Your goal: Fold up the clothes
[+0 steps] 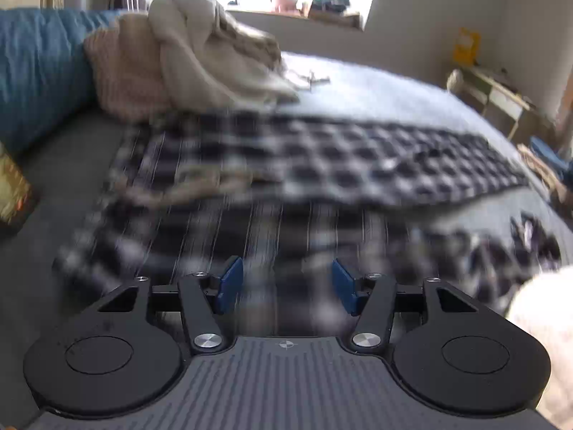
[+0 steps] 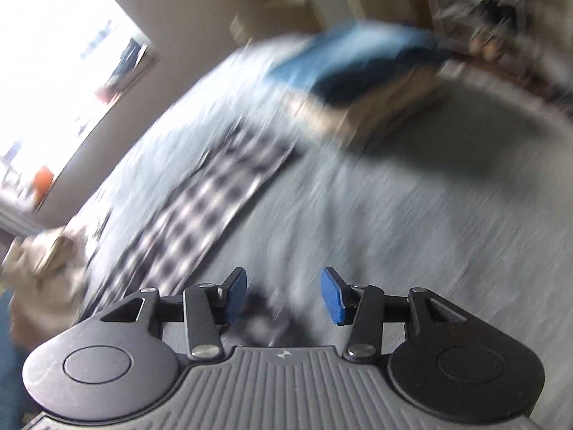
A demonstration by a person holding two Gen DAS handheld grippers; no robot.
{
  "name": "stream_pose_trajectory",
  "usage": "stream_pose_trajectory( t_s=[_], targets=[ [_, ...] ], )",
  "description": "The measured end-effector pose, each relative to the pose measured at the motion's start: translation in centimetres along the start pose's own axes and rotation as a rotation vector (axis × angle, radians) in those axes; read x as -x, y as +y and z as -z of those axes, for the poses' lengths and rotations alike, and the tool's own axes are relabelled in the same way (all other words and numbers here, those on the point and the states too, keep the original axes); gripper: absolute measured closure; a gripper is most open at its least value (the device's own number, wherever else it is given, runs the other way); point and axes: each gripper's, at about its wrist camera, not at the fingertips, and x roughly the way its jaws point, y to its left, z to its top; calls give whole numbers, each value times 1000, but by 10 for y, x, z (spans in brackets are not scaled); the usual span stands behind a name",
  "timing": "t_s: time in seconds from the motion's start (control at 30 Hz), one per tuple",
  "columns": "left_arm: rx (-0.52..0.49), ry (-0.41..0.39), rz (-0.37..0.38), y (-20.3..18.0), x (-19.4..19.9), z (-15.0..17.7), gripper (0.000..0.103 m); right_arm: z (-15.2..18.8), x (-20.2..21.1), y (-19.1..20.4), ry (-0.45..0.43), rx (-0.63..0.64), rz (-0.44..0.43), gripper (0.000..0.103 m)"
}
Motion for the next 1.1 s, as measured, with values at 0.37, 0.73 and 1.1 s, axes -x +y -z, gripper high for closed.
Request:
stream_pose_trajectory(
  t_s=[0.37, 0.73, 1.1],
  targets=[
    [-149, 42, 26, -37, -38, 18, 48, 88, -58, 37, 189, -104, -149, 54],
    [-190, 121, 104, -44, -49, 43, 48, 120, -67, 15, 237, -217, -76, 54],
    [152, 194, 212, -17, -60, 52, 48, 94, -75, 37, 98, -135, -14, 49]
  ],
)
